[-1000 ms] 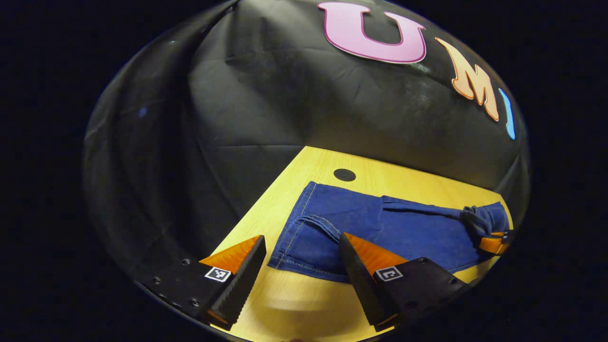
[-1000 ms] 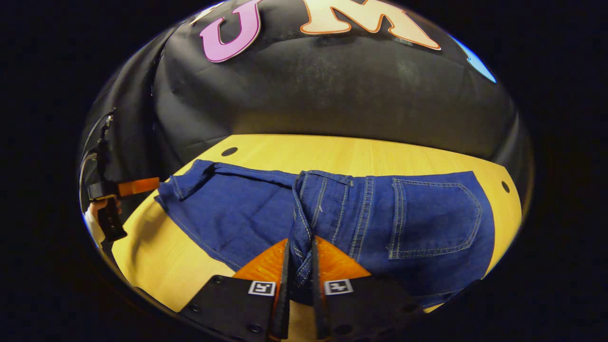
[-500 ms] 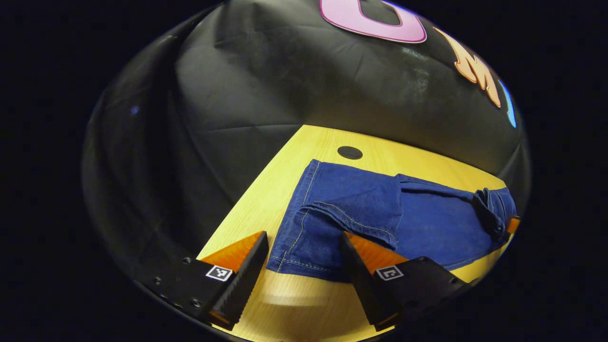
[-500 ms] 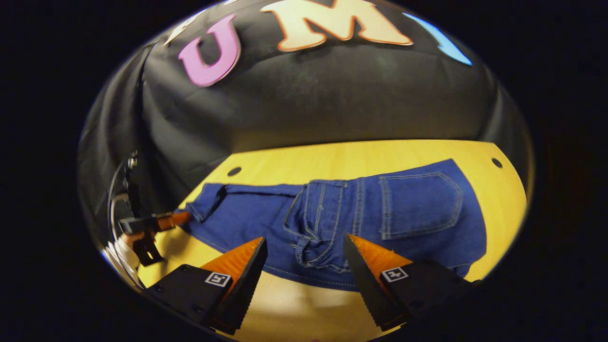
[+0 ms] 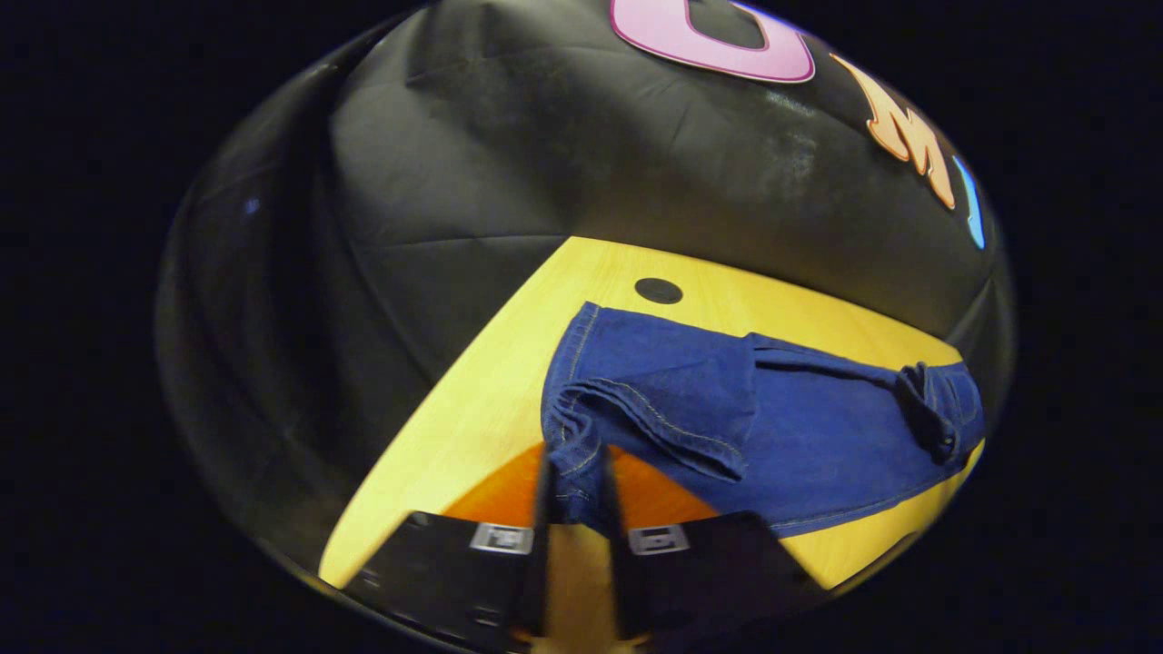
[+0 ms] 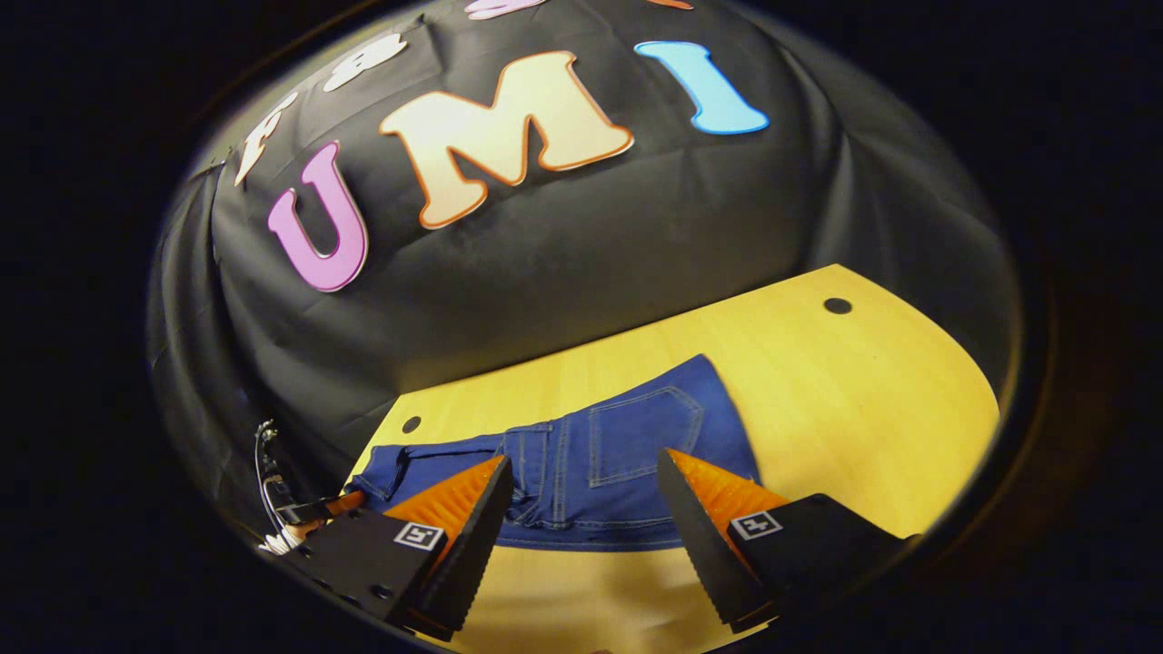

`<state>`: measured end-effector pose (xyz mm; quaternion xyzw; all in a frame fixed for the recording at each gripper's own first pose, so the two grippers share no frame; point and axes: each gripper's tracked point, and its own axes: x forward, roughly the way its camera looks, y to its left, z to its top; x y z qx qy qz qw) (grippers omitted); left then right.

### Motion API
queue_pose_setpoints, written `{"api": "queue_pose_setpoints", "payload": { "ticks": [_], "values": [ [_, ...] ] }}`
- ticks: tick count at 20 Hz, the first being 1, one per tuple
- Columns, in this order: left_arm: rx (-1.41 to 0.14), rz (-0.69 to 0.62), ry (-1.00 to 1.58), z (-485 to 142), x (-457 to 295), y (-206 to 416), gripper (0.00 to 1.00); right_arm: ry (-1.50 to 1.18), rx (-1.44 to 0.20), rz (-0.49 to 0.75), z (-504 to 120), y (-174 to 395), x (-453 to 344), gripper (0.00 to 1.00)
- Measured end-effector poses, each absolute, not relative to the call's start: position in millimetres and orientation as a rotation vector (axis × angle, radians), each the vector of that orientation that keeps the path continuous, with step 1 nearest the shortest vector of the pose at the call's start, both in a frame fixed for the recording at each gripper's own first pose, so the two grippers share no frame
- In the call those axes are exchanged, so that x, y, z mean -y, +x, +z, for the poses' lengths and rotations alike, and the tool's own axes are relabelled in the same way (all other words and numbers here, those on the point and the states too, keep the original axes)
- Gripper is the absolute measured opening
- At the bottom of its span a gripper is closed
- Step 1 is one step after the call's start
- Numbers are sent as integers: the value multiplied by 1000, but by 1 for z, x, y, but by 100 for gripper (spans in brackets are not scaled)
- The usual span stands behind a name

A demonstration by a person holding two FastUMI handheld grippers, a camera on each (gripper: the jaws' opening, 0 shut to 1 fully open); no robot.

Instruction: Grasp the waist and the cuffs of the jeans and fold them to make the two legs overlap; first hold the waist and fold one-third of the jeans toward the cuffs, then hold the cuffs and fold the remaining one-third in the same direction to finish folding.

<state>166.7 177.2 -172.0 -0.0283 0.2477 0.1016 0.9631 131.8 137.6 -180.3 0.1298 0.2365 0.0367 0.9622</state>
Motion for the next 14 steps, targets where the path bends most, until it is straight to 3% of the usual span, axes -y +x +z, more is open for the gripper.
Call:
{"api": "queue_pose_setpoints", "payload": {
  "ticks": [1,2,3,5,6,7,14],
  "values": [
    [-506,202,-47,-174,-175,169,17,257,-477,56,-179,125,-127,98],
    [-506,197,-44,-173,-174,169,18,252,-478,41,-179,119,-118,98],
    [-504,191,-49,-171,-175,168,10,254,-480,29,-179,113,-110,98],
    [-500,193,-62,-170,-177,168,5,275,-478,8,-174,99,-97,98],
    [-498,194,-74,-169,-176,169,4,279,-470,-5,-171,95,-89,94],
    [-494,190,-88,-168,-175,169,1,277,-464,-19,-168,91,-81,98],
    [-375,60,-141,-107,-145,159,0,289,-483,-17,-156,81,-54,98]
  ]
}}
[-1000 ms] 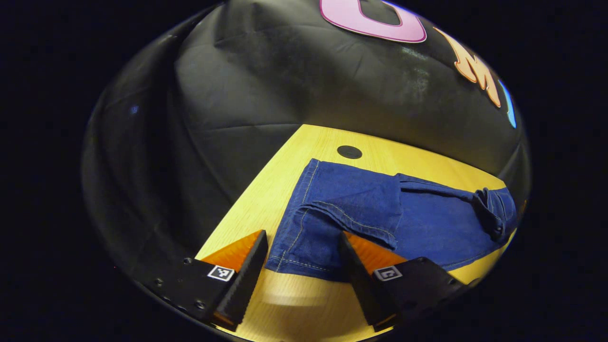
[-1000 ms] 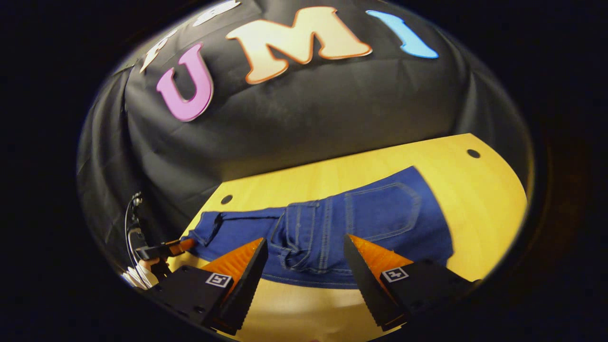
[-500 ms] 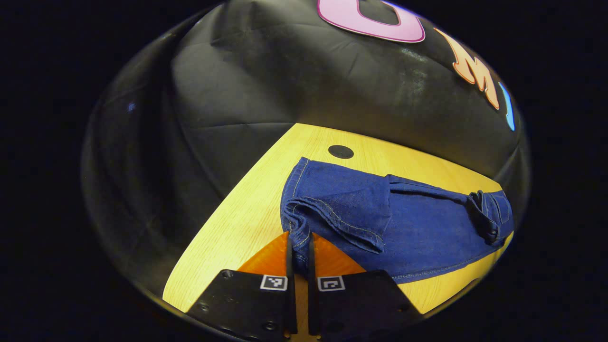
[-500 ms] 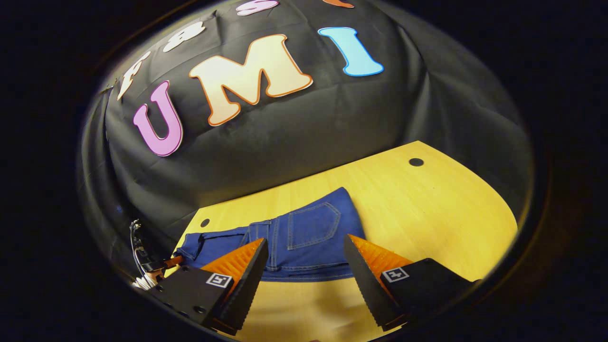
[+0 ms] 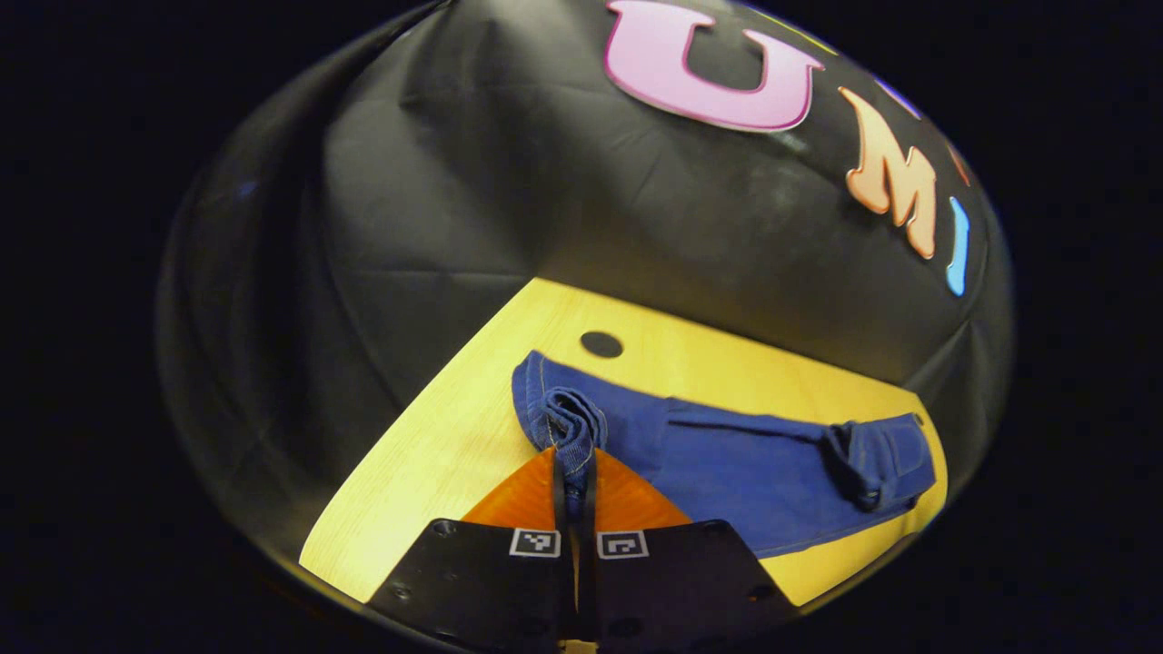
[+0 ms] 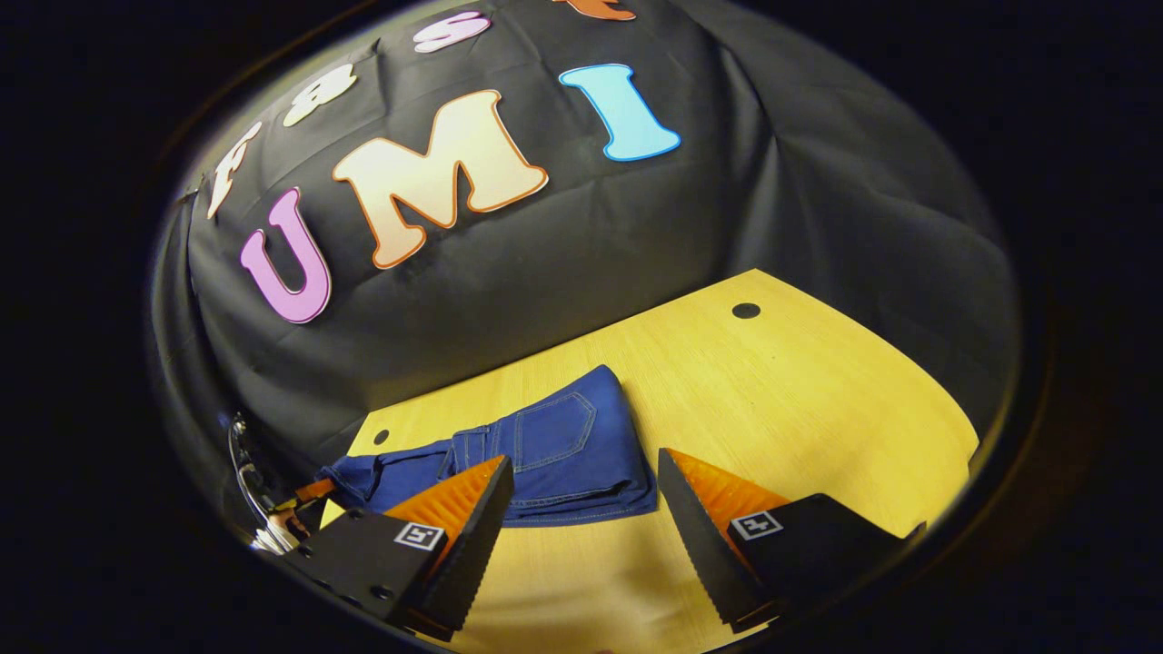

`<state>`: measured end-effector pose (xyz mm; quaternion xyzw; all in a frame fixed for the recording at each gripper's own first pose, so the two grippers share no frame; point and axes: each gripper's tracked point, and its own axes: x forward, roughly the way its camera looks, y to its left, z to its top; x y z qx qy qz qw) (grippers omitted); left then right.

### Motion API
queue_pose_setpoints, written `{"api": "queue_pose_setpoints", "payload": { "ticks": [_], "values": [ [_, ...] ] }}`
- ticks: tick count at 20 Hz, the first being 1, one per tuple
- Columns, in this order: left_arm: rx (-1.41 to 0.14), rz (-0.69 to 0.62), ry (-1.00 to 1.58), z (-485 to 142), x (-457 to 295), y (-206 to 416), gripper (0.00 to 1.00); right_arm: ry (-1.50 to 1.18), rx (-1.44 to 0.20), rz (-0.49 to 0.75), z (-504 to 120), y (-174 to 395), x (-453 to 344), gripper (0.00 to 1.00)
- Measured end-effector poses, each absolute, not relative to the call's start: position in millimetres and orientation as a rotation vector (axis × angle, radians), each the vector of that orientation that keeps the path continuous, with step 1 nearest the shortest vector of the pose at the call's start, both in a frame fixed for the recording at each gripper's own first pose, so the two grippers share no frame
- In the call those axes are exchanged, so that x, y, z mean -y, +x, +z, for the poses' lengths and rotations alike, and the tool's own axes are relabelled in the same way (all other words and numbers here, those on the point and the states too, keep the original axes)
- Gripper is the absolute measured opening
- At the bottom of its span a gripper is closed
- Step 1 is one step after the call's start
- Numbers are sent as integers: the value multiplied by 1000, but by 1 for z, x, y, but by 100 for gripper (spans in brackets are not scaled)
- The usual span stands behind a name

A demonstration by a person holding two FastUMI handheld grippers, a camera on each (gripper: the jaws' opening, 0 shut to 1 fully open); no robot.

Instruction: Grasp the waist and the cuffs of the jeans and fold them to make the two legs overlap; first hold the waist and fold one-third of the jeans toward the cuffs, then hold the cuffs and fold the remaining one-third in the same direction to finish folding.

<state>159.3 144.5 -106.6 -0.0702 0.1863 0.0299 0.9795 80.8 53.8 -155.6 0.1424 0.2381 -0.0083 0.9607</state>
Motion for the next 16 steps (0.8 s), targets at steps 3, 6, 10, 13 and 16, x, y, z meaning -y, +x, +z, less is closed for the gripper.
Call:
{"api": "queue_pose_setpoints", "payload": {
  "ticks": [3,6,10,13,16],
  "values": [
    [-339,-13,-174,-82,-108,159,0,287,-468,26,-142,81,-43,94],
    [-294,-45,-194,-52,-49,166,0,268,-472,62,-137,78,-16,99],
    [-261,-89,-148,-21,36,170,0,173,-532,123,-152,72,21,93],
    [-266,-136,-121,-10,101,174,0,113,-565,172,-164,69,35,98],
    [-279,-197,-124,-3,164,184,0,122,-595,216,-173,67,41,98]
  ]
}}
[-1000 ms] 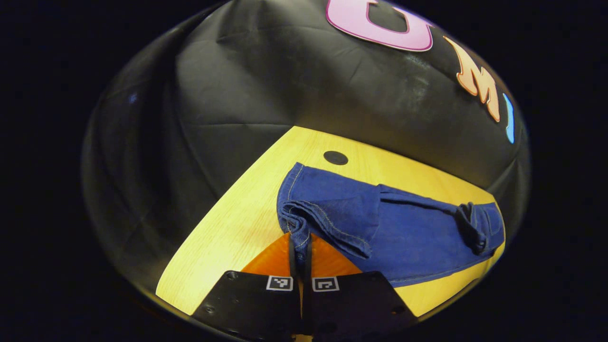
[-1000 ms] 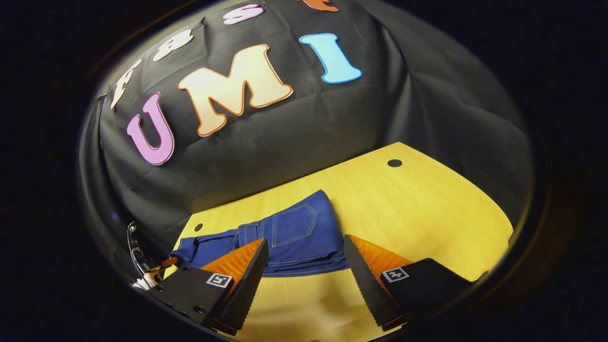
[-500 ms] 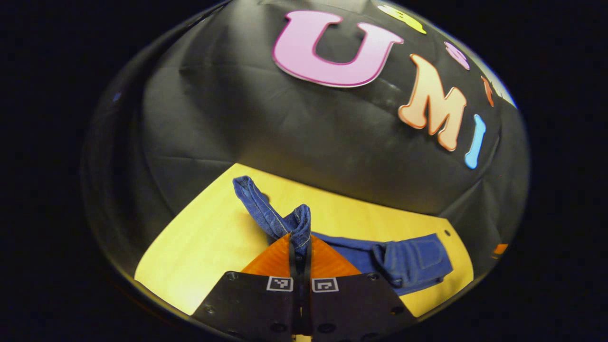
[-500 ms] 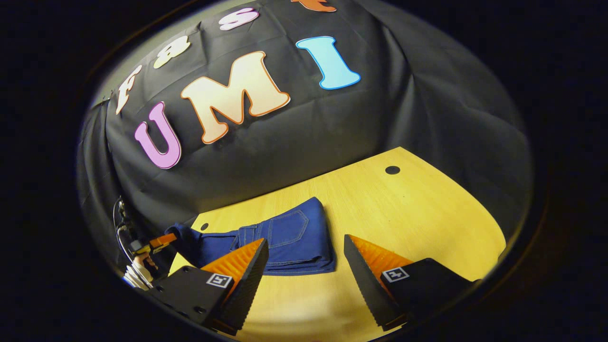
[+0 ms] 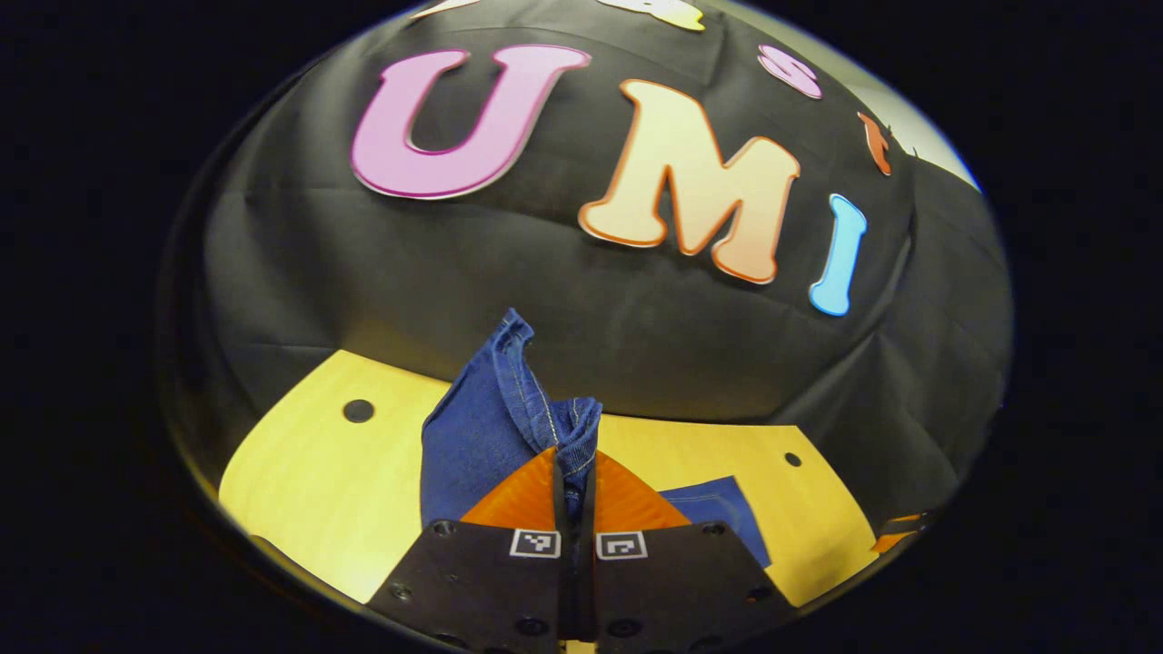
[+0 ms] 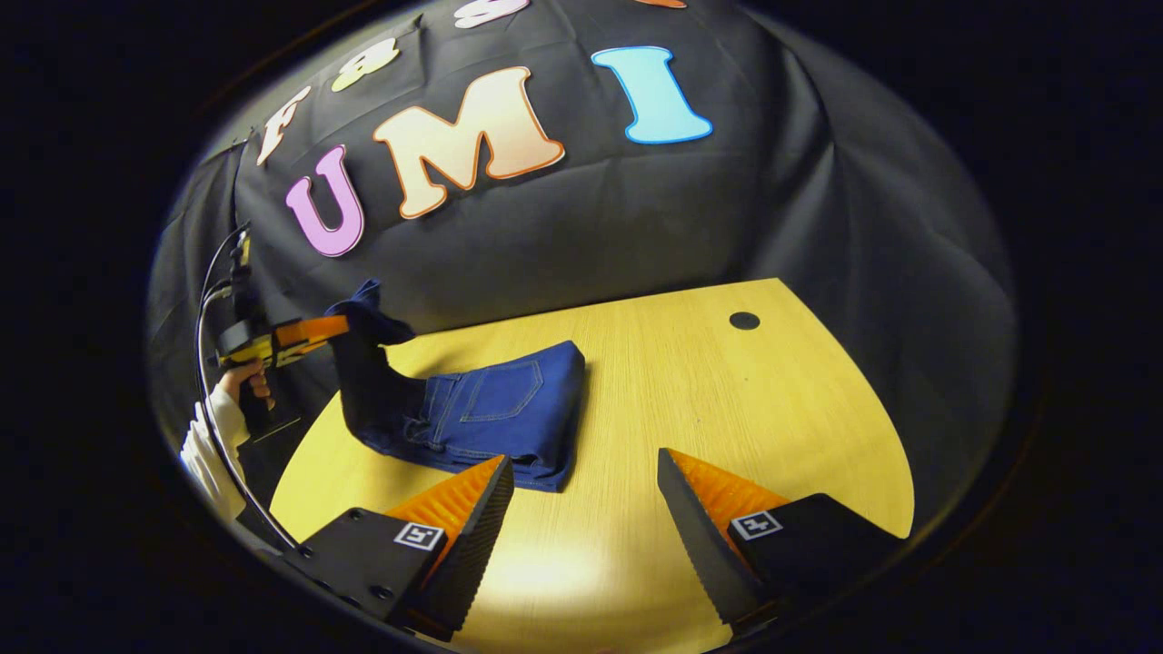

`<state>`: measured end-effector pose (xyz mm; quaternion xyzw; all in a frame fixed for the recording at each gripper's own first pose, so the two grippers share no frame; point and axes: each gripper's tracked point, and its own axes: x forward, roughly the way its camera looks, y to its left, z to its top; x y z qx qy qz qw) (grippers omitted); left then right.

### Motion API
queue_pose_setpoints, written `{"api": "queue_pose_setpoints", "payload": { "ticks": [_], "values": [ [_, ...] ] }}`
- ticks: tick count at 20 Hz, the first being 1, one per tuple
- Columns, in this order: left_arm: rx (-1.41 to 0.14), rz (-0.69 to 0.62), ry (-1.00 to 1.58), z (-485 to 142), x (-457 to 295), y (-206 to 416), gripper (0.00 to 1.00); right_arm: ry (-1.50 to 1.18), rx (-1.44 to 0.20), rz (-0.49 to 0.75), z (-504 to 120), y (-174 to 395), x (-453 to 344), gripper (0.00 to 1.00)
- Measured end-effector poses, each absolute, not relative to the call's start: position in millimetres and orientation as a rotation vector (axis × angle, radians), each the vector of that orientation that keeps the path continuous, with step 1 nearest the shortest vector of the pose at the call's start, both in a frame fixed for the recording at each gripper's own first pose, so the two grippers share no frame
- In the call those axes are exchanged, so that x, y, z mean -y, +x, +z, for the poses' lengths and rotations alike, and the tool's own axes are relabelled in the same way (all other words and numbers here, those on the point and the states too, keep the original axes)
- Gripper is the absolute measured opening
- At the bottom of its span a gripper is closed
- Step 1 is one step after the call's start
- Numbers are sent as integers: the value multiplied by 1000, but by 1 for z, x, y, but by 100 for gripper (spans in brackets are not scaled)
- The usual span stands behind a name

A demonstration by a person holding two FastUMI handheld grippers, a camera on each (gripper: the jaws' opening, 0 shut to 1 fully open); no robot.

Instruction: Grasp the waist and the cuffs of the jeans and fold them to make the two legs overlap; first hold the waist and fold one-third of the jeans toward the cuffs, then hold the cuffs and fold the remaining one-third in the same direction to finish folding.

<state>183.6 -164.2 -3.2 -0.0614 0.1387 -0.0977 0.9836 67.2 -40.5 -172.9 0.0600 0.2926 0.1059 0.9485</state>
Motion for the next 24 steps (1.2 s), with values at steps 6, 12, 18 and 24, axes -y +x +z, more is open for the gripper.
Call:
{"api": "queue_pose_setpoints", "payload": {
  "ticks": [6,12,18,24],
  "values": [
    [-336,-311,-19,-32,268,194,0,93,-607,253,-182,70,55,98],
    [-416,-345,207,-95,305,164,0,105,-610,221,-188,71,70,94],
    [-498,-312,377,-180,320,131,1,98,-624,189,-194,66,69,94],
    [-508,-461,243,-185,357,93,55,94,-636,149,-199,55,58,98]
  ]
}}
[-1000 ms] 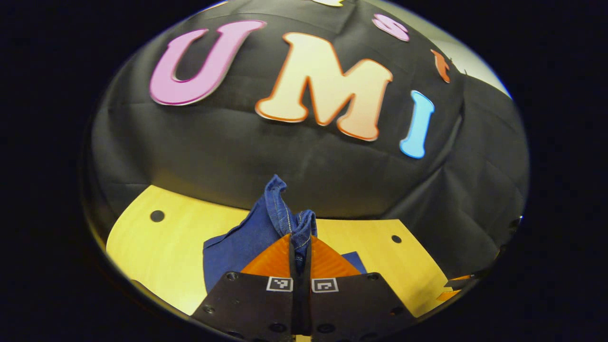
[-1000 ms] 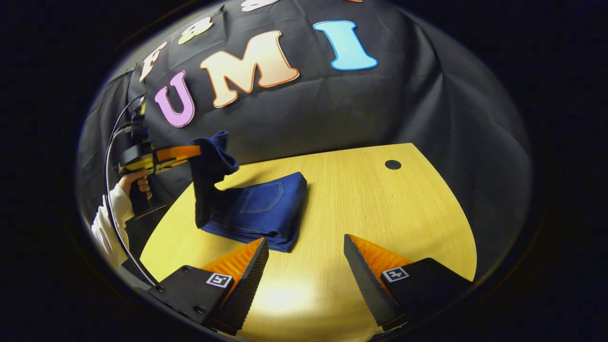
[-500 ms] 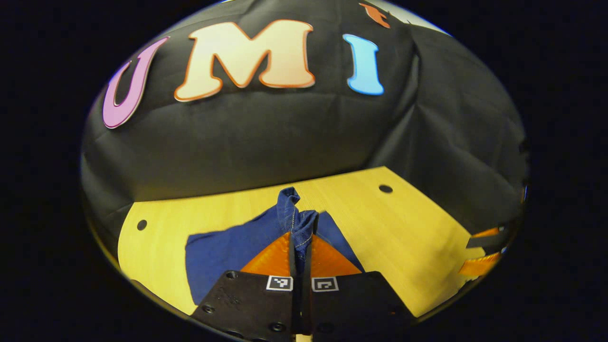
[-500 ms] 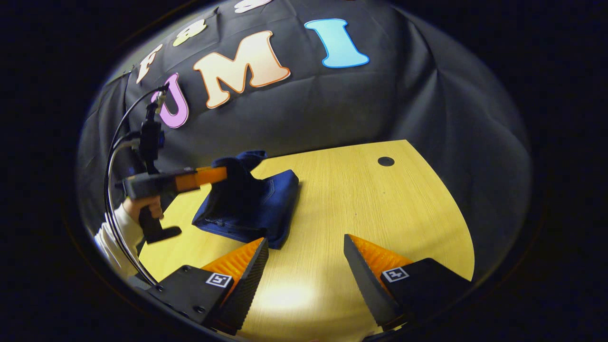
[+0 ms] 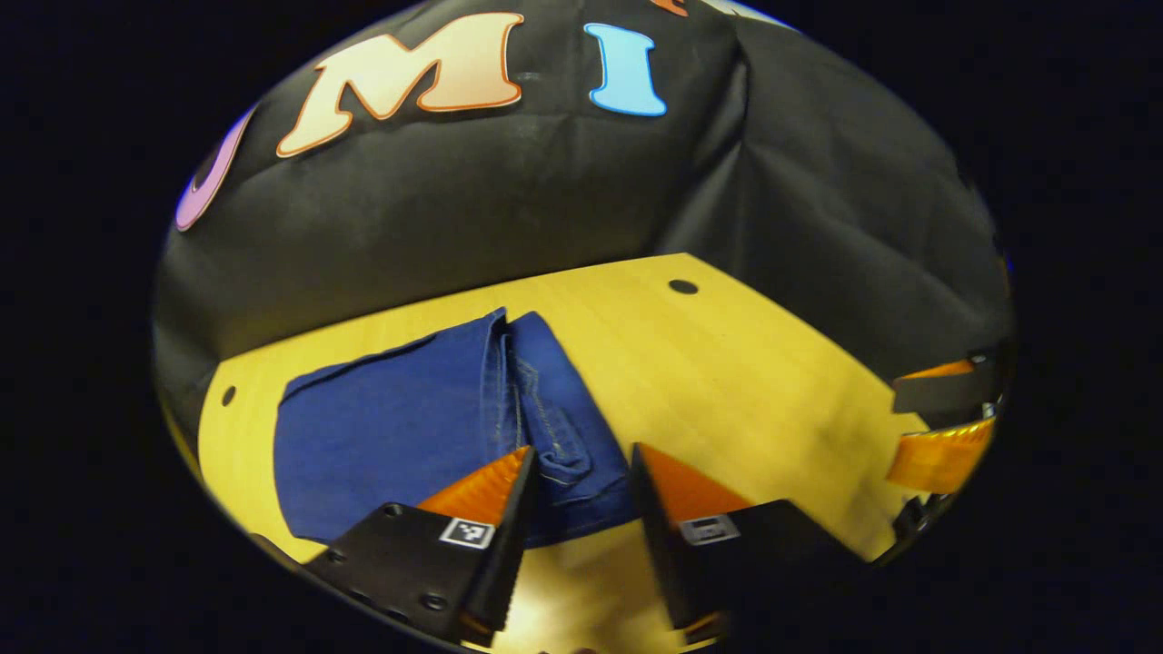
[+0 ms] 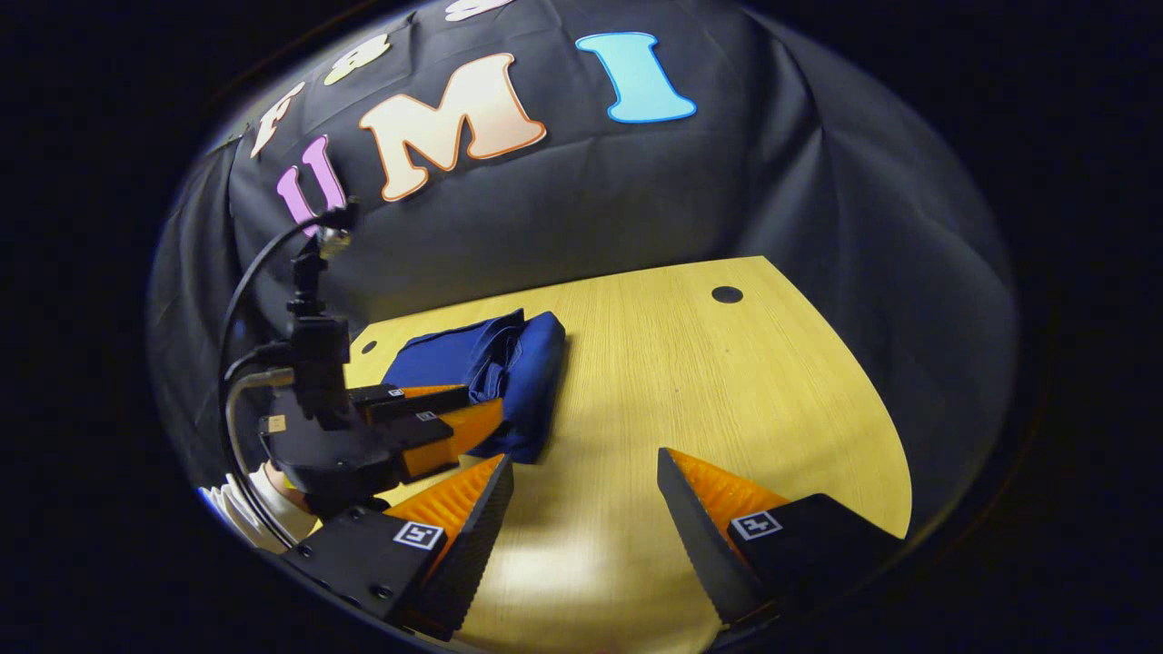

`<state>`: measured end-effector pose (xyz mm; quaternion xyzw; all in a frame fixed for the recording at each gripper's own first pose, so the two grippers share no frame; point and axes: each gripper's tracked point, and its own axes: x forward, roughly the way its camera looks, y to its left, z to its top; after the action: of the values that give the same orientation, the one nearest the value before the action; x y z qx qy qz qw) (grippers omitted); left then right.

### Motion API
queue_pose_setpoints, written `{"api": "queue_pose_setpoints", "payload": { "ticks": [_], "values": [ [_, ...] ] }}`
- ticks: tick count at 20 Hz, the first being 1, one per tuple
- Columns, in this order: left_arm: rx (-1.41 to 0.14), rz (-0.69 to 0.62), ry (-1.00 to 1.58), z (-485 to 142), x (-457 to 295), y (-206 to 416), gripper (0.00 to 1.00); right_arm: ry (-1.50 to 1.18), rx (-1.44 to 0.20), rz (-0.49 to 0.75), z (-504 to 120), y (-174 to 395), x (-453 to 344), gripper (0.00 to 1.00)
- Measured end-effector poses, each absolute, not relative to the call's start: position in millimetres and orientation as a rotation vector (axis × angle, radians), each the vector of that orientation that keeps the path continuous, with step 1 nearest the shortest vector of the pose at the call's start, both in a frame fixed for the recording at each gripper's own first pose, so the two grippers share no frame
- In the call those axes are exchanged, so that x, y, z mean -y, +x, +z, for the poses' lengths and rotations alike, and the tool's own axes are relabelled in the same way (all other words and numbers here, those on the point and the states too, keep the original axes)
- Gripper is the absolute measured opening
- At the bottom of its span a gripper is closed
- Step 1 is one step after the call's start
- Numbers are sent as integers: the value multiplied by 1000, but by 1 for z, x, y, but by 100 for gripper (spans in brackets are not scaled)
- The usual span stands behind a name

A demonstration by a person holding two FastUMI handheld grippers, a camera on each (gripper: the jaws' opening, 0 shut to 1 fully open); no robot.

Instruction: Grasp the waist and the cuffs of the jeans and fold them to make the two legs overlap; first hold the waist and fold one-third of the jeans toward the cuffs, then hold the cuffs and fold the remaining one-third in the same direction to finish folding.

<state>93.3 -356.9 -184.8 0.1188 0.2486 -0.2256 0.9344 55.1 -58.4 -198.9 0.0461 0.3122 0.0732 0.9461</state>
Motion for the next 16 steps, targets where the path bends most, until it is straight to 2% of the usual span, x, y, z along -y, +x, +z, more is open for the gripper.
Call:
{"api": "queue_pose_setpoints", "payload": {
  "ticks": [1,2,10,12,16],
  "values": [
    [-483,-451,249,-176,351,88,89,92,-633,147,-197,53,55,98],
    [-462,-436,254,-166,341,84,87,97,-625,143,-193,51,50,98],
    [-431,-303,153,-117,226,28,88,148,-561,171,-171,41,-14,98],
    [-424,-253,102,-110,196,17,87,137,-540,179,-164,39,-24,98],
    [-404,-127,69,-99,135,1,89,131,-533,177,-159,32,-34,98]
  ]
}}
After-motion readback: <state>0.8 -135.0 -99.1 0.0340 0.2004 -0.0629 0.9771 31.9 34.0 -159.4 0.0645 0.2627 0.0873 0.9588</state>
